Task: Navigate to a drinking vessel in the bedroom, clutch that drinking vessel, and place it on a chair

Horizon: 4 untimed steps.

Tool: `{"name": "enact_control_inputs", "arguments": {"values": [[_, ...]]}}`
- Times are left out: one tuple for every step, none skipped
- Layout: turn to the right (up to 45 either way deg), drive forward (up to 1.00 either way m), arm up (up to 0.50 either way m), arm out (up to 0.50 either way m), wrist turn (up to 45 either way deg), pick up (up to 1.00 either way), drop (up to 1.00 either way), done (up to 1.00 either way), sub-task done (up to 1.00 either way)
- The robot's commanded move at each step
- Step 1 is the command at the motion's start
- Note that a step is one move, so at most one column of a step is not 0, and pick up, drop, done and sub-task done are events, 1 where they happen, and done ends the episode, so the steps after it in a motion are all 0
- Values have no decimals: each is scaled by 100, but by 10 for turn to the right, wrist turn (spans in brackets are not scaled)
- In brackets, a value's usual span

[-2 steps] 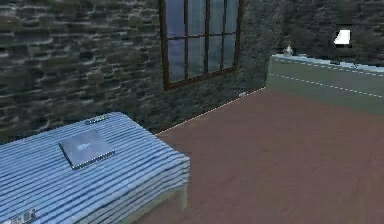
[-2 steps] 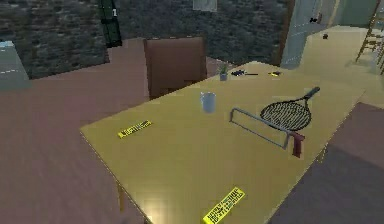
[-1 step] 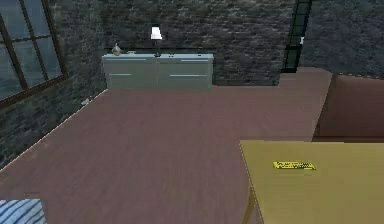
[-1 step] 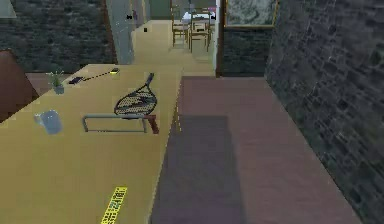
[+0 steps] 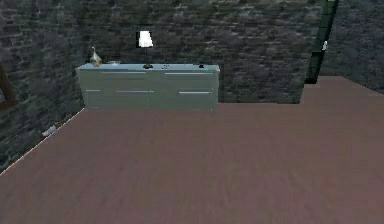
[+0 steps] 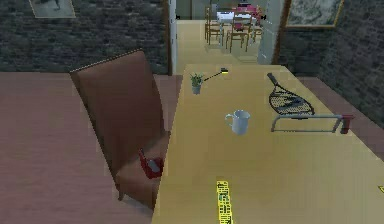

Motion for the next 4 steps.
{"name": "enact_control_inputs", "arguments": {"values": [[120, 0, 0, 0, 0, 0, 0, 0, 0], [0, 20, 0, 0, 0, 0, 0, 0, 0], [330, 0, 0, 0, 0, 0, 0, 0, 0], [0, 20, 0, 0, 0, 0, 0, 0, 0]]}}
